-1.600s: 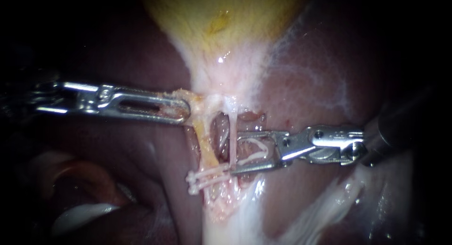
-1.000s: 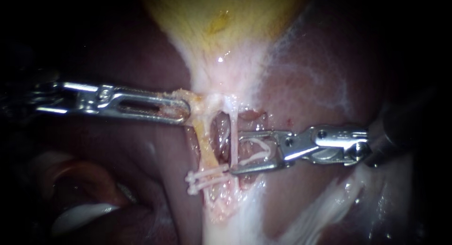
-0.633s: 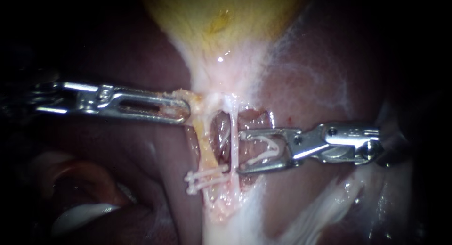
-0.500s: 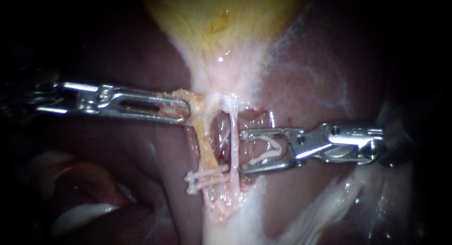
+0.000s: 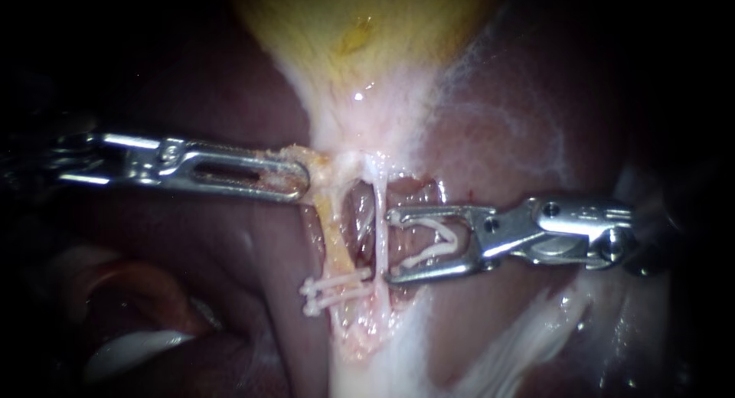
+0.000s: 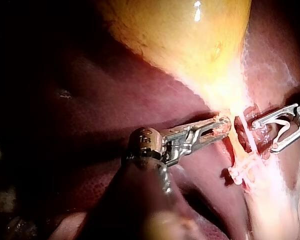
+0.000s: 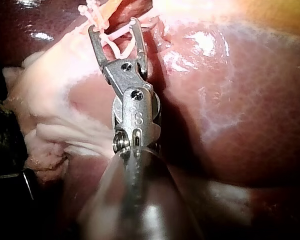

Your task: Clipping third clip left tube

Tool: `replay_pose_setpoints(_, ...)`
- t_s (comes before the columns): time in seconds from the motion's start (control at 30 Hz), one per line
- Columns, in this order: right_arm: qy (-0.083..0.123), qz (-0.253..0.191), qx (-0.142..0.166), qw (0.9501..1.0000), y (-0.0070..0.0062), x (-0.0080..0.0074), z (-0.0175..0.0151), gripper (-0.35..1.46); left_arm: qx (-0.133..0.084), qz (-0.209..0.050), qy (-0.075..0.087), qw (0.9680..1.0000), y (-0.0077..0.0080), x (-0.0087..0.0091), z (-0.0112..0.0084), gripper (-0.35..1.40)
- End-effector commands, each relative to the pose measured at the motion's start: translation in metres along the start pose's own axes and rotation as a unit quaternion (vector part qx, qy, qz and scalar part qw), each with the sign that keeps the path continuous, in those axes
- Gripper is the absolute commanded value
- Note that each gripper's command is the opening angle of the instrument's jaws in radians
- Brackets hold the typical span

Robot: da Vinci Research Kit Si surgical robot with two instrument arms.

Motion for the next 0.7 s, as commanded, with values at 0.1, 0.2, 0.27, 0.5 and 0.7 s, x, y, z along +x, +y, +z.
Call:
replay_pose_setpoints(0.1,-0.001,-0.001,-0.004,1.0000,0.0003,-0.0006,0.0011,0.44,0.000,0.000,0.000,1.0000,0.0000,0.0000,0.0000,-0.35)
replay_pose_setpoints(0.2,-0.002,-0.004,-0.004,1.0000,0.0006,-0.0012,0.0022,0.44,0.000,0.000,0.000,1.0000,-0.0001,0.0000,0.0000,-0.35)
replay_pose_setpoints(0.27,-0.002,-0.005,-0.003,1.0000,0.0008,-0.0016,0.0031,0.44,0.000,0.000,0.000,1.0000,-0.0002,0.0000,-0.0001,-0.35)
replay_pose_setpoints(0.5,-0.001,-0.005,-0.003,1.0000,0.0016,-0.0027,0.0052,0.45,0.000,0.000,0.000,1.0000,-0.0004,0.0001,-0.0002,-0.35)
replay_pose_setpoints(0.7,-0.001,0.002,0.003,1.0000,0.0016,-0.0029,0.0065,0.45,0.000,0.000,0.000,1.0000,-0.0007,0.0001,-0.0002,-0.35)
